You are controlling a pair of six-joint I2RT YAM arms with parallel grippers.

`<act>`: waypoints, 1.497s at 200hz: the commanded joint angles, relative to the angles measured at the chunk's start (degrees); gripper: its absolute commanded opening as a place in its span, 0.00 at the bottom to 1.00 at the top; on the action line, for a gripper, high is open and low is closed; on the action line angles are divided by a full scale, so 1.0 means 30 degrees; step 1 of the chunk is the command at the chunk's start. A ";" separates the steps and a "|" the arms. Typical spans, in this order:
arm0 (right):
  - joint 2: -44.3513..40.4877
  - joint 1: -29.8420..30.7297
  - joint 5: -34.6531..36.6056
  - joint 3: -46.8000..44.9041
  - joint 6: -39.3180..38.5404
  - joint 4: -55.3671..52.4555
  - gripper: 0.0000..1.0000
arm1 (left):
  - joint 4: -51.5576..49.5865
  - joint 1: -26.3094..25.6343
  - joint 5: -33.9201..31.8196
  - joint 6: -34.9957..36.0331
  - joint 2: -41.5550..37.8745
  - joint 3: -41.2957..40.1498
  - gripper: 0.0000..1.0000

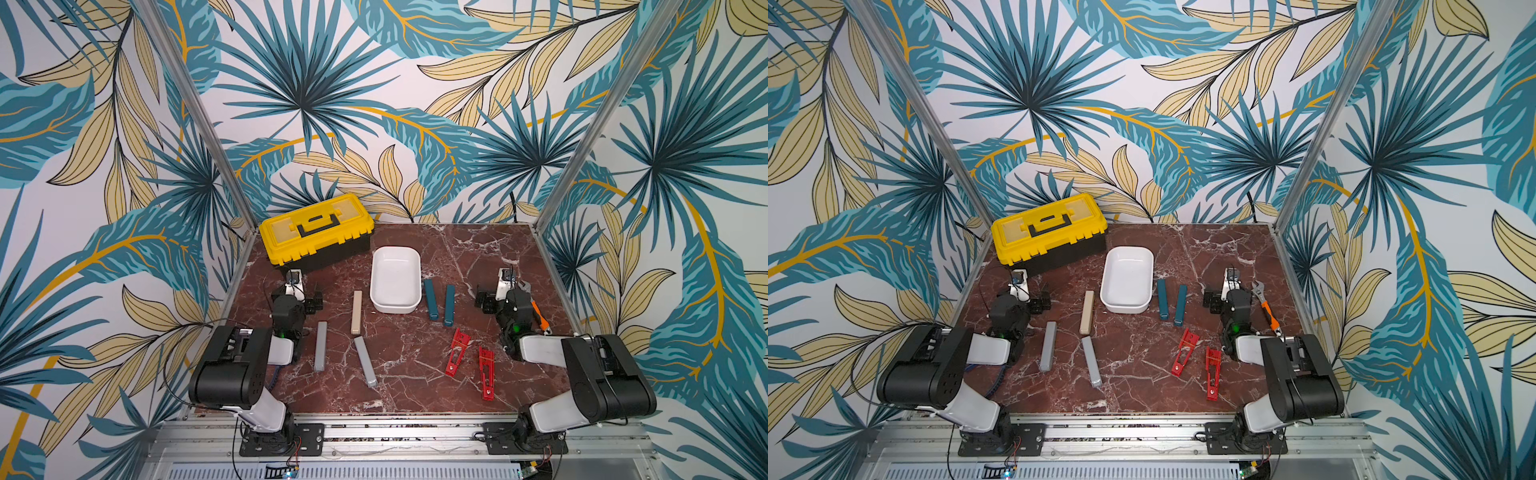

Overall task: Put the pruning pliers into the storage box
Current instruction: Pick up the pruning pliers from the center of the board.

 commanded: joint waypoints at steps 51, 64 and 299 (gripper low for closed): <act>-0.1316 -0.0034 -0.1144 0.0511 -0.0669 -0.1627 1.00 | -0.1925 0.0152 -0.1009 -0.0366 -0.2619 0.0213 1.00; -0.1723 -0.0020 -0.0997 0.0824 -0.0613 -0.2567 0.99 | -0.3855 0.0034 -0.1459 -0.0462 -0.3494 0.0808 1.00; -0.1122 0.3177 -0.3720 1.0549 0.8358 -2.1562 0.99 | -2.6389 -0.5545 0.4456 -0.9223 0.2136 1.8352 0.79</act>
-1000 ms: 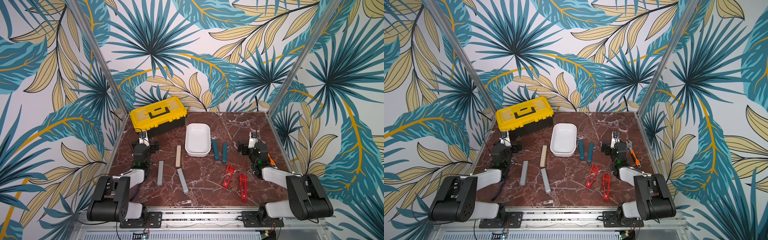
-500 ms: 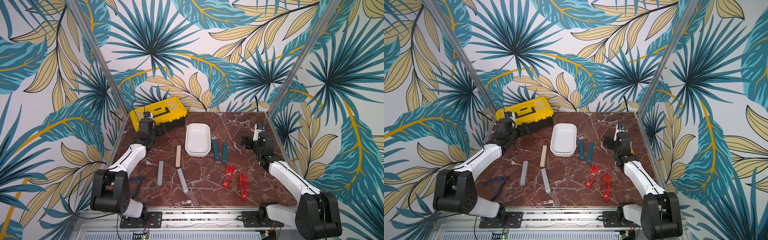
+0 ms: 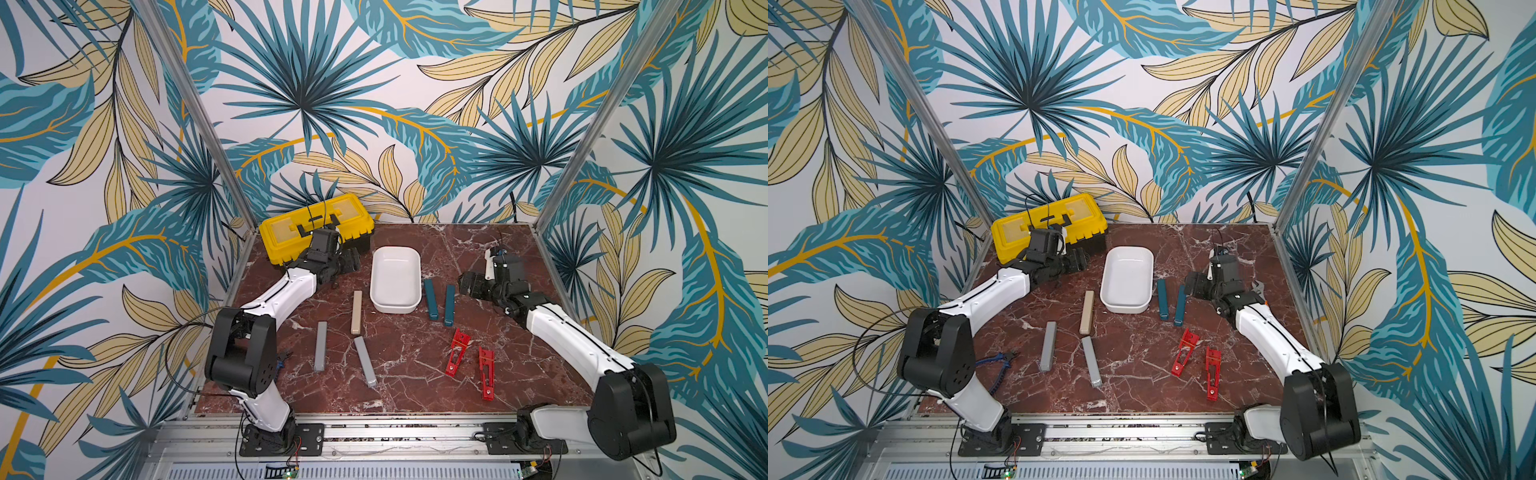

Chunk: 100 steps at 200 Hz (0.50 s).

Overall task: Put the pruning pliers into the storage box
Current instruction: Pick up the pruning pliers from the center of the board.

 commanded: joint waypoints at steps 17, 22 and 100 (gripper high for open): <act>0.2662 0.0529 -0.0432 0.1359 0.1747 -0.1488 0.94 | -0.1990 -0.1101 -0.0043 -0.0103 -0.0222 0.1213 0.79; 0.3026 0.0581 -0.0310 0.1589 0.1749 -0.1645 0.92 | -0.2006 -0.1107 -0.0052 -0.0101 -0.0234 0.1225 0.80; 0.5968 0.1759 0.1402 0.3542 0.2307 -0.3986 0.80 | -0.2374 -0.1208 0.0234 0.0271 -0.0232 0.1306 0.80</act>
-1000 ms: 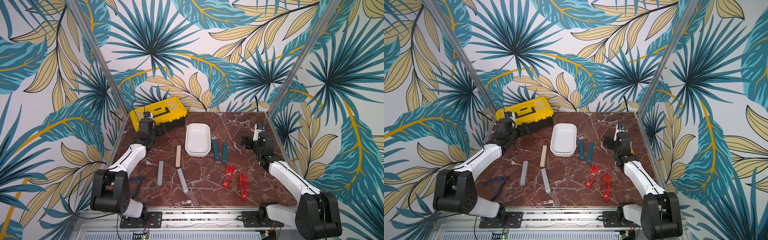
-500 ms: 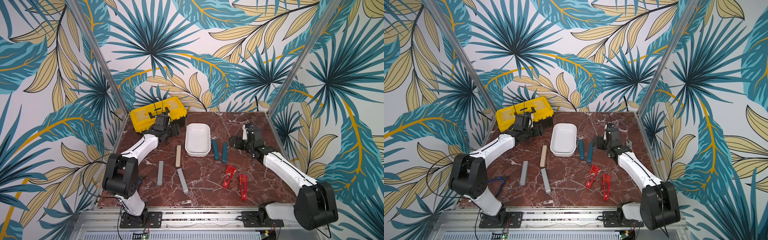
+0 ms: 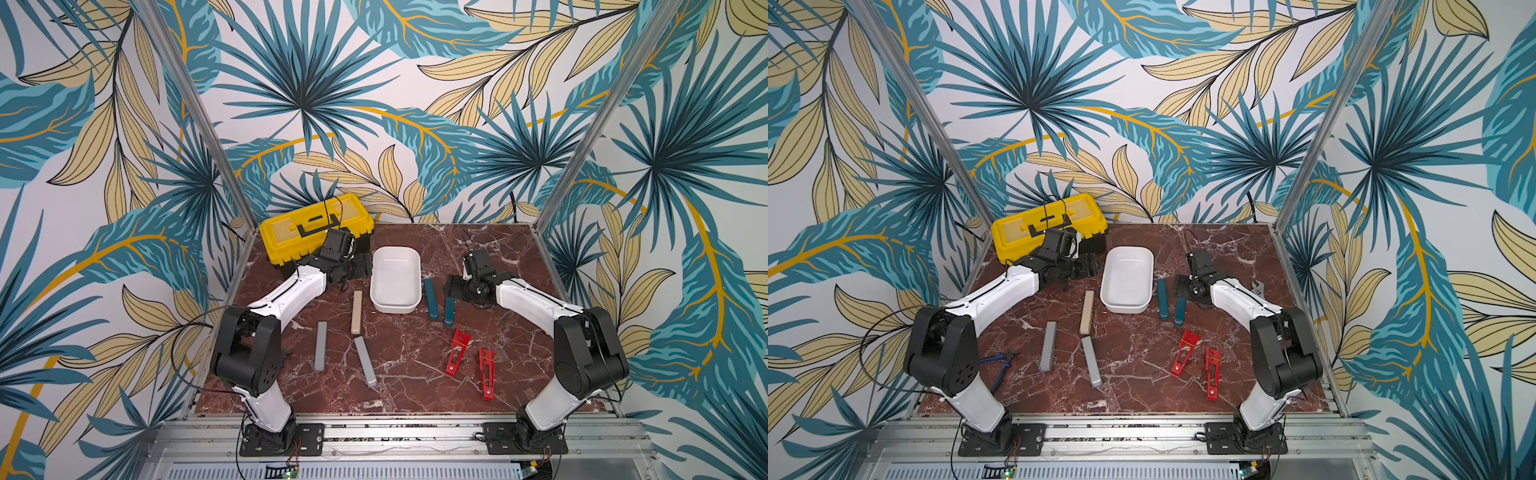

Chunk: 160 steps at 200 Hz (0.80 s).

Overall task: Put the pruning pliers into the storage box
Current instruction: Pick up the pruning pliers from the center of the board.

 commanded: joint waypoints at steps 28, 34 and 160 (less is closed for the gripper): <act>0.0983 0.0507 0.0589 0.0063 0.0951 -0.1180 0.72 | -0.0102 -0.0008 0.0489 0.0264 -0.0042 0.0548 0.80; 0.1163 0.0565 0.0569 0.0084 0.1028 -0.1150 0.72 | -0.0095 -0.0002 0.0552 0.0264 -0.0008 0.0523 0.80; 0.2844 0.0988 0.0594 0.0473 0.1440 -0.1160 0.62 | 0.0229 -0.0025 0.0667 0.0659 0.0277 0.0016 0.81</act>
